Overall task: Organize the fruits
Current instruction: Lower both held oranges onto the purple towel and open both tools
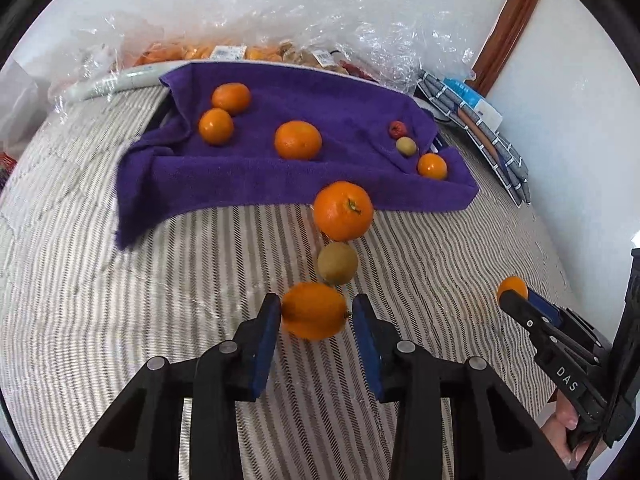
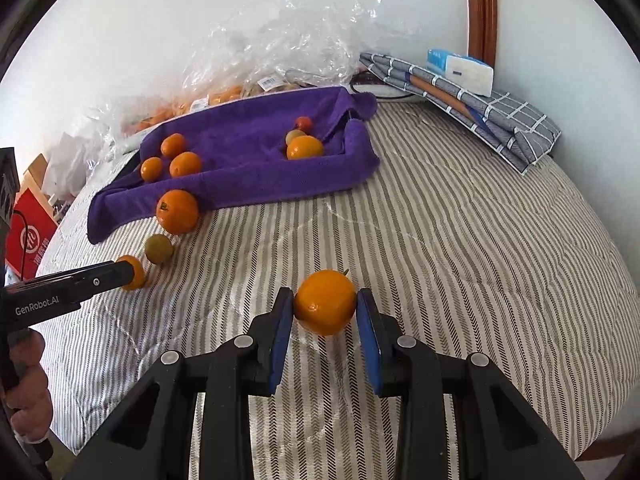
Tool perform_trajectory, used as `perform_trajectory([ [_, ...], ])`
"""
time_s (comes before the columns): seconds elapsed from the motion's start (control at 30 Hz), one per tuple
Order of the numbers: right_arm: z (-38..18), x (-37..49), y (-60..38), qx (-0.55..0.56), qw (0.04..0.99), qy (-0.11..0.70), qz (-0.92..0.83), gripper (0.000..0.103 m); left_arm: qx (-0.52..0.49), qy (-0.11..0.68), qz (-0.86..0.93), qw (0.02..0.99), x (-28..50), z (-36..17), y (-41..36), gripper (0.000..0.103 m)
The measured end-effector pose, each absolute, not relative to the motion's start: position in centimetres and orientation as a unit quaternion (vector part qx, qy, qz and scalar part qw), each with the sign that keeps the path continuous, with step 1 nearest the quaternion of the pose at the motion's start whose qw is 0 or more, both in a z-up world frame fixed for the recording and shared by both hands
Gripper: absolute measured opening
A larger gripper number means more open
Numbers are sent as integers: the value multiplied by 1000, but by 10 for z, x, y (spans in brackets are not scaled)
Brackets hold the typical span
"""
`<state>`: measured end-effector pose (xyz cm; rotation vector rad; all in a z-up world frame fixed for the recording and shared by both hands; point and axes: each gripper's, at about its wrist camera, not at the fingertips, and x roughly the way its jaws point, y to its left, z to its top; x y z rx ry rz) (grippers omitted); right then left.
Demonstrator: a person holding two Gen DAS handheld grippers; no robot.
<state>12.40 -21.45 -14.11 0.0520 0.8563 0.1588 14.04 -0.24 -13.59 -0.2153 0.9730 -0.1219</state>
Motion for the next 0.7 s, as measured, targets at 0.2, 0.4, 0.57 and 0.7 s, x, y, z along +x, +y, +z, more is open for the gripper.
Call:
perform_trajectory([
  [0.2, -126, 125, -201, 15, 911, 404, 88, 32, -125, 449, -38, 884, 132, -118, 26, 35],
  [0.4, -104, 139, -190, 11, 916, 389, 94, 32, -146, 429, -10, 891, 138, -96, 60, 35],
  [0.57, -82, 153, -188, 13, 924, 371, 92, 32, -154, 411, 5, 898, 146, -78, 78, 35],
  [0.7, -67, 167, -188, 9, 930, 356, 89, 32, -160, 402, 8, 902, 156, -69, 87, 35],
])
